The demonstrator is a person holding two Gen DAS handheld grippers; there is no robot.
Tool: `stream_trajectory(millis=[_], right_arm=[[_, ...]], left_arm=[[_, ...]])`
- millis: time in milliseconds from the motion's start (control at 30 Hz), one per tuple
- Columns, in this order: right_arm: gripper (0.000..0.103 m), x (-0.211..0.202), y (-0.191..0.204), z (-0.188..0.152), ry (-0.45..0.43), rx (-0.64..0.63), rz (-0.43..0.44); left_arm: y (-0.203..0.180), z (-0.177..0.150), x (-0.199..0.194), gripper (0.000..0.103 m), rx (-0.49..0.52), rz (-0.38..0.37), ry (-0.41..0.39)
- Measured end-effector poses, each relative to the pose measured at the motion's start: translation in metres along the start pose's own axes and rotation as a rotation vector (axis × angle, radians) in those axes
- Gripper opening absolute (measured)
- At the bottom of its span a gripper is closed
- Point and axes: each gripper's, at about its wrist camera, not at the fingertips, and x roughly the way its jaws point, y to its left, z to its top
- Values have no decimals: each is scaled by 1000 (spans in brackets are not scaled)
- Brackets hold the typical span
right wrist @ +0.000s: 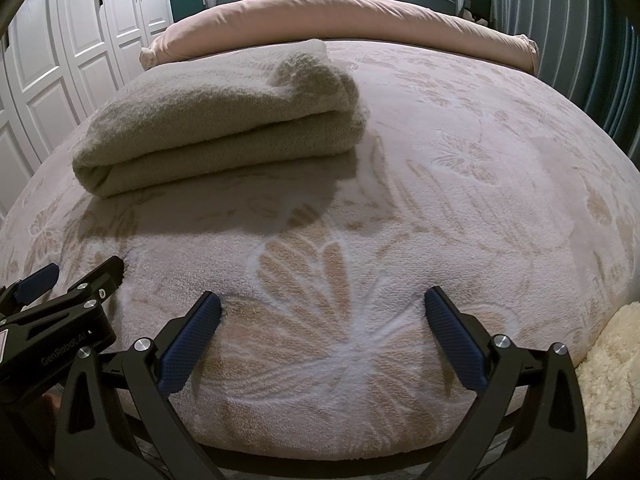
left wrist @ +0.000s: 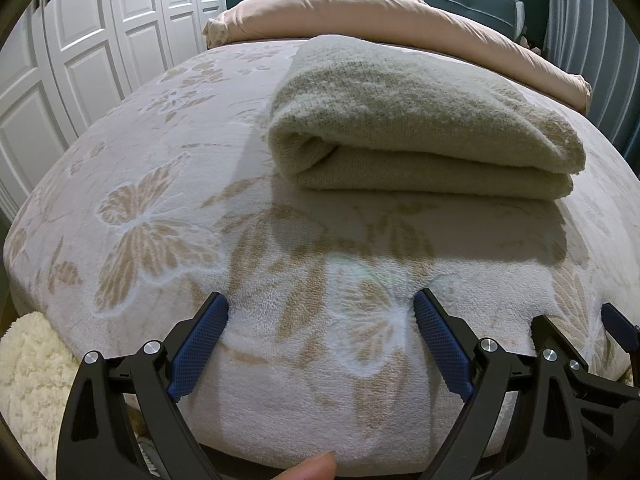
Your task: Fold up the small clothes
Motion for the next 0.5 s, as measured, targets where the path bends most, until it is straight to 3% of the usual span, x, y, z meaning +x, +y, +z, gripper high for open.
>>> stream_trajectory(millis=[500], right_arm=[[98, 0, 1, 0, -1, 1, -1]], left_arm=[[-1, 0, 0, 92, -2, 4, 0]])
